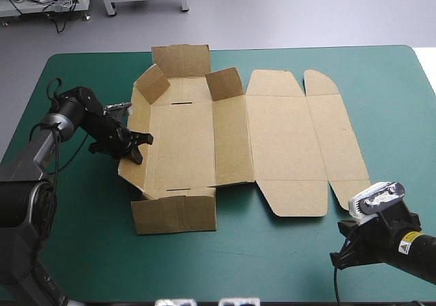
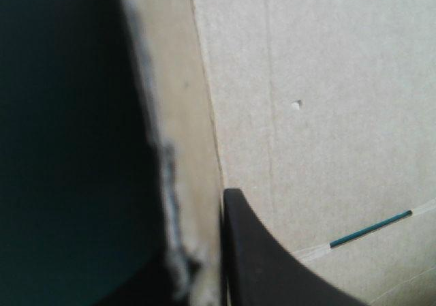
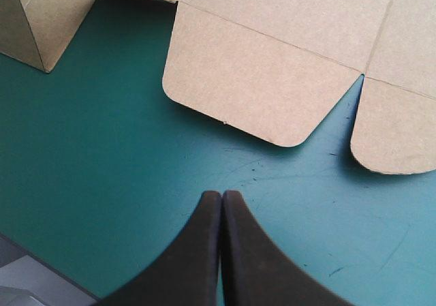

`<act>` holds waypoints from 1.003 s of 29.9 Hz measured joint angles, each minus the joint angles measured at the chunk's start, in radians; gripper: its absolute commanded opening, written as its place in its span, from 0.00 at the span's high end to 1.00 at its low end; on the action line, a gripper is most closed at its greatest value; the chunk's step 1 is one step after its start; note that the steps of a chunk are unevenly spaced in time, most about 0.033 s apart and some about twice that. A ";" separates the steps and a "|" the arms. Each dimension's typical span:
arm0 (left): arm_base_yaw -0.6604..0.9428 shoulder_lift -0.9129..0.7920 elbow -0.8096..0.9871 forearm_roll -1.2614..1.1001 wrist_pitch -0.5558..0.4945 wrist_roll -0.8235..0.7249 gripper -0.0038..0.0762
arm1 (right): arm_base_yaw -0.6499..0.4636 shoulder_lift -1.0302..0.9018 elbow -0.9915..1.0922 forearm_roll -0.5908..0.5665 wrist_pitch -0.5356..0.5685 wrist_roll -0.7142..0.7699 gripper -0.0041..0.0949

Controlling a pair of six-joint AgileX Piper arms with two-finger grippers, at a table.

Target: Fold the box

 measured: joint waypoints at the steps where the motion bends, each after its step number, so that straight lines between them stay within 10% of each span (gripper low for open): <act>1: 0.000 0.000 0.000 0.000 0.000 0.007 0.96 | 0.000 0.000 0.000 0.001 0.000 0.000 0.98; 16: 0.000 -0.152 -0.244 -0.027 -0.056 0.335 0.96 | 0.000 0.000 0.000 0.016 -0.013 0.000 0.98; 30: -0.063 -0.272 -0.601 -0.031 0.026 0.732 0.96 | 0.000 0.000 -0.050 0.206 -0.250 -0.106 0.98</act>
